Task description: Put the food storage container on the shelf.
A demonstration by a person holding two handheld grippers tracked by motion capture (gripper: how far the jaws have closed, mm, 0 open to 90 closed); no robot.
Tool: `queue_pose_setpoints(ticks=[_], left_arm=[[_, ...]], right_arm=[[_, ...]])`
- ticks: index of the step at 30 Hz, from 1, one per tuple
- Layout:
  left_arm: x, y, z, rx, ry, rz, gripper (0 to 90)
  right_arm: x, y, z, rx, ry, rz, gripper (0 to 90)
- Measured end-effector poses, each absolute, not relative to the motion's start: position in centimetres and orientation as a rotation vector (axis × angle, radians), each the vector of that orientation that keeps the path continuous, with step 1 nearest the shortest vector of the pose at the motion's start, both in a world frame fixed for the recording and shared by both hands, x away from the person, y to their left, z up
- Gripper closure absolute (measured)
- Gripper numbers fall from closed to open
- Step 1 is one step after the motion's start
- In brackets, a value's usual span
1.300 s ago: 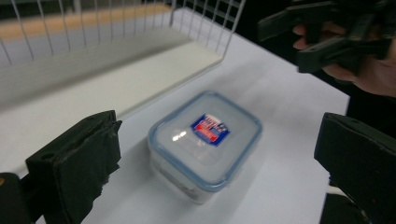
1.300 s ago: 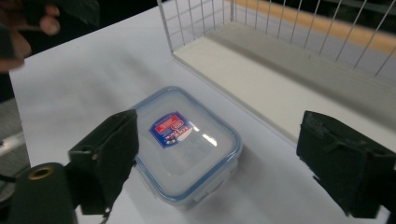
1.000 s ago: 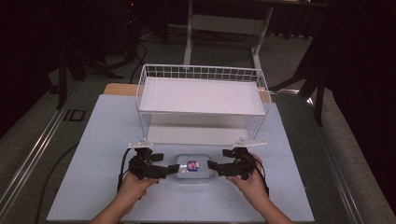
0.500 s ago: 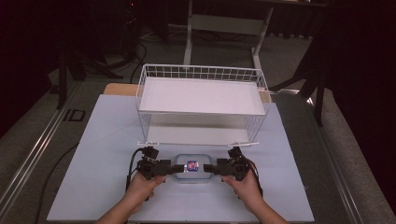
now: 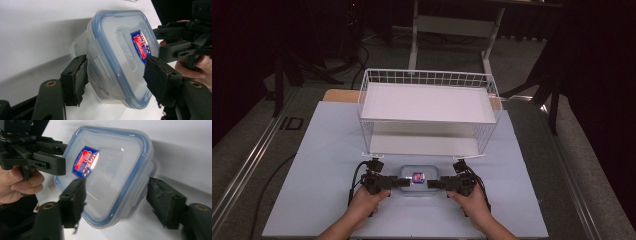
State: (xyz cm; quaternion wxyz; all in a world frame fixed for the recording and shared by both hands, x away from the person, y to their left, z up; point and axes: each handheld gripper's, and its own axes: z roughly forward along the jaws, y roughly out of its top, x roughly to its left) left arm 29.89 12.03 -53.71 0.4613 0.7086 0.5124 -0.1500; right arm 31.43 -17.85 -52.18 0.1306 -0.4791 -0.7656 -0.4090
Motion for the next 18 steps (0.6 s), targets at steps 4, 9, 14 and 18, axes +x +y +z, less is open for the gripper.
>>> queue_pose_setpoints(ticks=[4, 9, 14, 18], left_arm=[[29.8, 12.0, -53.7, 1.735, 1.277, -0.384, 38.4], [29.3, 11.8, -53.2, 1.786, 1.238, -0.342, 39.3], [28.7, 11.9, -52.9, 1.811, 1.201, -0.31, 44.2], [28.1, 11.8, -52.6, 1.834, 1.179, -0.272, 45.1]], right_arm=[[31.3, -17.7, -52.2, -1.392, -2.221, -1.172, 32.6], [30.8, -17.8, -52.0, -1.393, -2.24, -1.175, 35.4], [30.3, -18.6, -52.0, -1.399, -2.187, -1.224, 43.9], [29.6, -18.4, -51.7, -1.383, -2.241, -1.246, 44.1]])
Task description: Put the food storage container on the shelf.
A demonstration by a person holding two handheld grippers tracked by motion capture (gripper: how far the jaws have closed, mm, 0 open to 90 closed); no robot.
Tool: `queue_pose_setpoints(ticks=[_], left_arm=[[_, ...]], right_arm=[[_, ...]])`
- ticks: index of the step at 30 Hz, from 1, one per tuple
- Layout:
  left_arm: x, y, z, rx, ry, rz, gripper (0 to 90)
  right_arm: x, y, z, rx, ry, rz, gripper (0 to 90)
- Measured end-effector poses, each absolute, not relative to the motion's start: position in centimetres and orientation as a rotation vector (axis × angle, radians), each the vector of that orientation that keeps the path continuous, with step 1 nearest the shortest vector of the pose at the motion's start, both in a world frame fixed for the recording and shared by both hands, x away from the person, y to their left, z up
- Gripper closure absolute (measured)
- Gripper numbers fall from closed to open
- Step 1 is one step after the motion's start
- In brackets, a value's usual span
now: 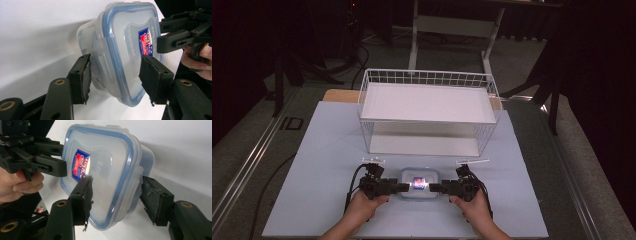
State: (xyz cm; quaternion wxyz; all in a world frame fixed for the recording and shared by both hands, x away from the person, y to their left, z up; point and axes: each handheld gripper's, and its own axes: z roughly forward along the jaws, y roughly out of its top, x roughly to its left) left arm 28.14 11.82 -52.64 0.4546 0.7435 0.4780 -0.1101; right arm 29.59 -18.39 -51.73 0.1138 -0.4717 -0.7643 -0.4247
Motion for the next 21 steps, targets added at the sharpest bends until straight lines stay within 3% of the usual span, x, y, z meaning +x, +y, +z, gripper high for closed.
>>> queue_pose_setpoints(ticks=[6, 21], left_arm=[[27.0, 11.7, -52.4, 1.849, 1.158, -0.206, 47.5], [26.8, 11.8, -52.3, 1.818, 1.163, -0.212, 50.9]], right_arm=[[28.7, -18.4, -51.6, -1.385, -2.267, -1.272, 46.1], [27.9, -18.3, -51.1, -1.377, -2.325, -1.296, 47.1]])
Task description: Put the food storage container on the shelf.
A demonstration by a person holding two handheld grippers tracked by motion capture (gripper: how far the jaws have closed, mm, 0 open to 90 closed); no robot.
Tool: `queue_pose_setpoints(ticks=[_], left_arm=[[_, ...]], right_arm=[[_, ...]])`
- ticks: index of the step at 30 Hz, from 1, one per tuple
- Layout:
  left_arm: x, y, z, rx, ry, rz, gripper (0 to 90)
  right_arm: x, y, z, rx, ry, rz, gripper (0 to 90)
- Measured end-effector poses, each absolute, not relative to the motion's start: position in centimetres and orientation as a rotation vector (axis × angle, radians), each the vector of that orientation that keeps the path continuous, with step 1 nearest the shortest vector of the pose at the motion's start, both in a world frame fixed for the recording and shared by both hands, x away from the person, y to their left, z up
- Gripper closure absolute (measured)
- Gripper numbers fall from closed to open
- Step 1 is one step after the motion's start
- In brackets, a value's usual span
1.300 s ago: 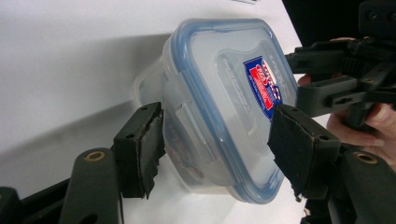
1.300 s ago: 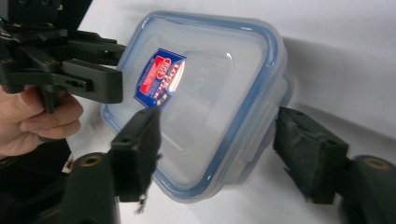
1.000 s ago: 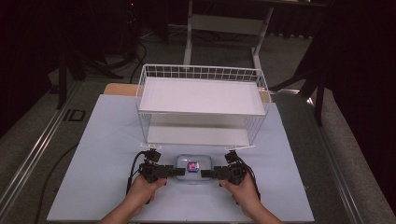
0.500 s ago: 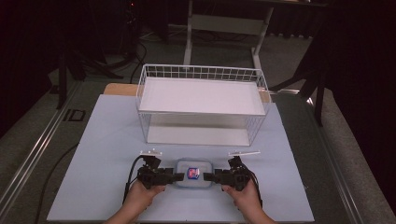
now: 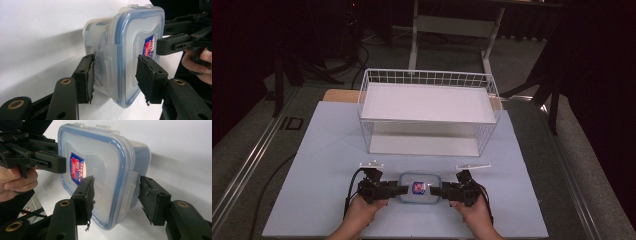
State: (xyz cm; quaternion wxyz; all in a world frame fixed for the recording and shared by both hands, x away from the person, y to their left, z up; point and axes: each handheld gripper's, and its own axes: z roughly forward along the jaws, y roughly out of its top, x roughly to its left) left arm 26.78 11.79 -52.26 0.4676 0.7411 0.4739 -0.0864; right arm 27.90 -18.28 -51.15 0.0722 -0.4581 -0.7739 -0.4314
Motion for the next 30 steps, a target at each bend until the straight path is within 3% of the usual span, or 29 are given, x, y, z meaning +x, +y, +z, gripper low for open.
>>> queue_pose_setpoints(ticks=[16, 30], left_arm=[[31.5, 10.5, -49.0, 1.79, 1.102, -0.101, 50.8], [35.2, 10.8, -50.6, 1.83, 1.087, -0.071, 50.6]], right_arm=[[32.0, -19.4, -48.0, -1.416, -2.326, -1.466, 46.7], [35.5, -18.9, -49.8, -1.455, -2.332, -1.479, 46.5]])
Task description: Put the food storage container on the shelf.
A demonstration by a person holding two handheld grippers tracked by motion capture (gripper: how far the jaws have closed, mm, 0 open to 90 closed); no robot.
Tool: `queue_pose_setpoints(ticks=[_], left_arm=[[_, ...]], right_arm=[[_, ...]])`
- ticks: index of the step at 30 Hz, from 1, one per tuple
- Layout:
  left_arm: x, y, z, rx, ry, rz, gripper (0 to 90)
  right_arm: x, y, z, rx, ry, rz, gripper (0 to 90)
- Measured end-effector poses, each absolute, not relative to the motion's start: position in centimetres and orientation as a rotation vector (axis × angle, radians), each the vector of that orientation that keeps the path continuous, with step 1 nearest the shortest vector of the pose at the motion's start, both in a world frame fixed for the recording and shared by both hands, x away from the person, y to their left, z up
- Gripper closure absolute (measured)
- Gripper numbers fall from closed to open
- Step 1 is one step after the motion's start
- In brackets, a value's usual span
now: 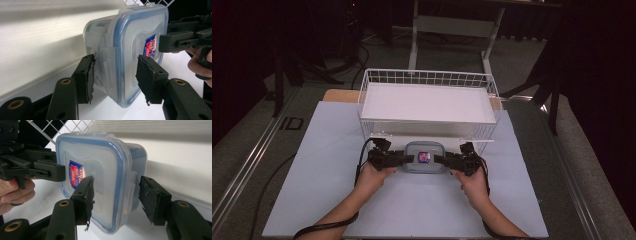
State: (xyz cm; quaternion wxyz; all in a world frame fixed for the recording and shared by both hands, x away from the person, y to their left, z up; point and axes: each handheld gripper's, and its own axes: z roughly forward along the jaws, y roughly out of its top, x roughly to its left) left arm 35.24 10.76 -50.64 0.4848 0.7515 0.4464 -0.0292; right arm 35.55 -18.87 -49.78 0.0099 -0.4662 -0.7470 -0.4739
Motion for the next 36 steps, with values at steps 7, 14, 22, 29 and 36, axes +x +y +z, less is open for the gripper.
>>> queue_pose_setpoints(ticks=[7, 14, 22, 29, 36], left_arm=[[36.4, 10.7, -51.1, 1.807, 1.077, -0.05, 50.4], [37.7, 10.5, -52.2, 1.788, 1.079, -0.061, 50.3], [38.3, 10.4, -52.3, 1.781, 1.073, -0.083, 50.2], [38.8, 10.5, -52.1, 1.729, 1.084, -0.1, 50.3], [39.0, 10.4, -52.3, 1.723, 1.065, -0.076, 48.7]], right_arm=[[36.4, -18.9, -50.0, -1.47, -2.332, -1.494, 46.5], [37.6, -19.0, -50.7, -1.513, -2.319, -1.502, 46.1], [38.0, -19.3, -50.9, -1.539, -2.274, -1.498, 46.0], [38.7, -19.3, -50.6, -1.563, -2.249, -1.516, 45.5], [39.0, -19.3, -51.1, -1.571, -2.229, -1.542, 42.9]])
